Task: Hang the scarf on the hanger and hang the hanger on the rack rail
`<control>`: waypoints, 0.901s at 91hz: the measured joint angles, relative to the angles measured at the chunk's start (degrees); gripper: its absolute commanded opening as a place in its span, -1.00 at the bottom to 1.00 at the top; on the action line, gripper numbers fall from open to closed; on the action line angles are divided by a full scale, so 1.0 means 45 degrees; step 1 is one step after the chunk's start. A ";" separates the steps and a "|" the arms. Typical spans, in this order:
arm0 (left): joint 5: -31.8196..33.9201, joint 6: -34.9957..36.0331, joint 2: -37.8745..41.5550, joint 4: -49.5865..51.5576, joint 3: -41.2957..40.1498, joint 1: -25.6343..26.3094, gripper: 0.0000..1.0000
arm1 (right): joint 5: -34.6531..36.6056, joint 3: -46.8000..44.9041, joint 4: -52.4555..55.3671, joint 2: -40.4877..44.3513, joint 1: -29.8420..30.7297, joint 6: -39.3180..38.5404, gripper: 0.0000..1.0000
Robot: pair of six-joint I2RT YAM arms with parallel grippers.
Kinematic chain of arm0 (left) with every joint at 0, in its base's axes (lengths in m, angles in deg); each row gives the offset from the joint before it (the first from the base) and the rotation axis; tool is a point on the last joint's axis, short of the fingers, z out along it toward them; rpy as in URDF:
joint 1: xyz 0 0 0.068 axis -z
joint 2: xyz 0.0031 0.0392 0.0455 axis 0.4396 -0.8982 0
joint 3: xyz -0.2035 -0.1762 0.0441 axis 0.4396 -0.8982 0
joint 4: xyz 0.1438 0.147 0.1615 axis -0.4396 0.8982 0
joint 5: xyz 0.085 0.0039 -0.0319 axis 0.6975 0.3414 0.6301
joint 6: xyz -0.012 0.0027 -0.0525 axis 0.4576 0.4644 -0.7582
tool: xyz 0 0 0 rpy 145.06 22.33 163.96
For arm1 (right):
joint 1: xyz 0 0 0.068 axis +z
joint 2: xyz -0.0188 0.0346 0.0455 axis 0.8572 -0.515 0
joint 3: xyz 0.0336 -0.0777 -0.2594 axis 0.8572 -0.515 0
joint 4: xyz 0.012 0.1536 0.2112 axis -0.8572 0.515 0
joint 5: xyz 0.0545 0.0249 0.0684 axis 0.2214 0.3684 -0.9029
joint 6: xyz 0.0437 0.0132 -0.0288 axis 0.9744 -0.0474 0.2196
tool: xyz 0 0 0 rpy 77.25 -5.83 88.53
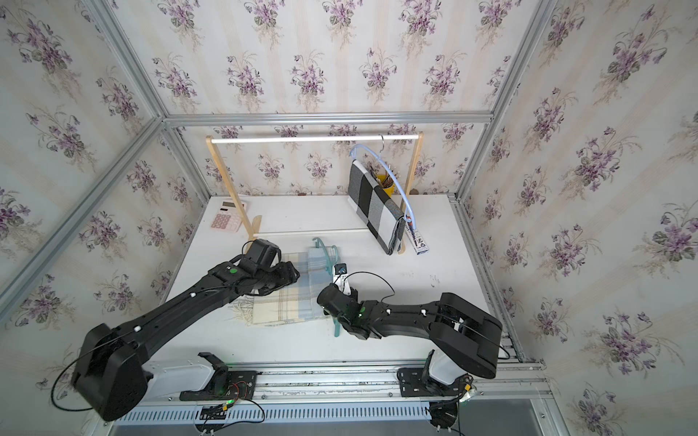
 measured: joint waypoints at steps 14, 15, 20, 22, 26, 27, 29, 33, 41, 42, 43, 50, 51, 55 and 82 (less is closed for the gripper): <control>-0.1506 0.0350 -0.2662 -0.1370 0.0869 -0.0233 0.17 | -0.0092 -0.0049 -0.0053 0.0058 -0.0005 0.0097 -1.00; -0.1559 0.0364 -0.2769 -0.1418 0.0908 -0.0243 0.17 | -0.0097 -0.0049 -0.0053 0.0058 -0.0005 0.0102 -1.00; -0.1836 0.0413 -0.3395 -0.1666 0.1151 -0.0267 0.16 | -0.0131 -0.0049 -0.0063 0.0078 -0.0005 0.0151 -1.00; -0.1904 0.0418 -0.3594 -0.1729 0.1234 -0.0262 0.16 | -0.0141 -0.0049 -0.0058 0.0097 -0.0005 0.0199 -1.00; -0.2040 0.0427 -0.3939 -0.1841 0.1360 -0.0262 0.16 | -0.0155 -0.0049 -0.0053 0.0155 -0.0010 0.0243 -1.00; -0.2055 0.0427 -0.4002 -0.1851 0.1379 -0.0267 0.15 | -0.0170 -0.0053 -0.0058 0.0170 -0.0010 0.0243 -1.00; -0.2093 0.0427 -0.4153 -0.1885 0.1433 -0.0267 0.14 | -0.0194 -0.0053 -0.0058 0.0194 -0.0010 0.0243 -1.00; -0.2157 0.0427 -0.4425 -0.1957 0.1501 -0.0267 0.12 | -0.0238 -0.0058 -0.0053 0.0228 -0.0010 0.0248 -1.00; -0.2278 0.0442 -0.4911 -0.1972 0.1608 -0.0277 0.12 | -0.0272 -0.0073 -0.0015 0.0267 -0.0019 0.0277 -1.00; -0.2302 0.0452 -0.4969 -0.1977 0.1622 -0.0277 0.12 | -0.0287 -0.0078 -0.0015 0.0272 -0.0024 0.0277 -1.00; -0.2317 0.0457 -0.5003 -0.1972 0.1632 -0.0277 0.12 | -0.0291 -0.0078 -0.0015 0.0277 -0.0034 0.0277 -1.00; -0.2399 0.0466 -0.5280 -0.2035 0.1647 -0.0277 -0.09 | -0.0321 -0.0092 -0.0015 0.0306 -0.0044 0.0277 -1.00; -0.2409 0.0471 -0.5309 -0.2045 0.1647 -0.0277 -0.12 | -0.0325 -0.0092 -0.0015 0.0306 -0.0044 0.0277 -1.00; -0.2506 0.0500 -0.5469 -0.2103 0.1647 -0.0277 -0.27 | -0.0330 -0.0097 -0.0015 0.0311 -0.0044 0.0277 -1.00; -0.3094 0.0651 -0.4333 -0.2322 0.1292 -0.0262 -1.00 | -0.0374 -0.0092 0.0437 0.0758 -0.0248 0.0267 -1.00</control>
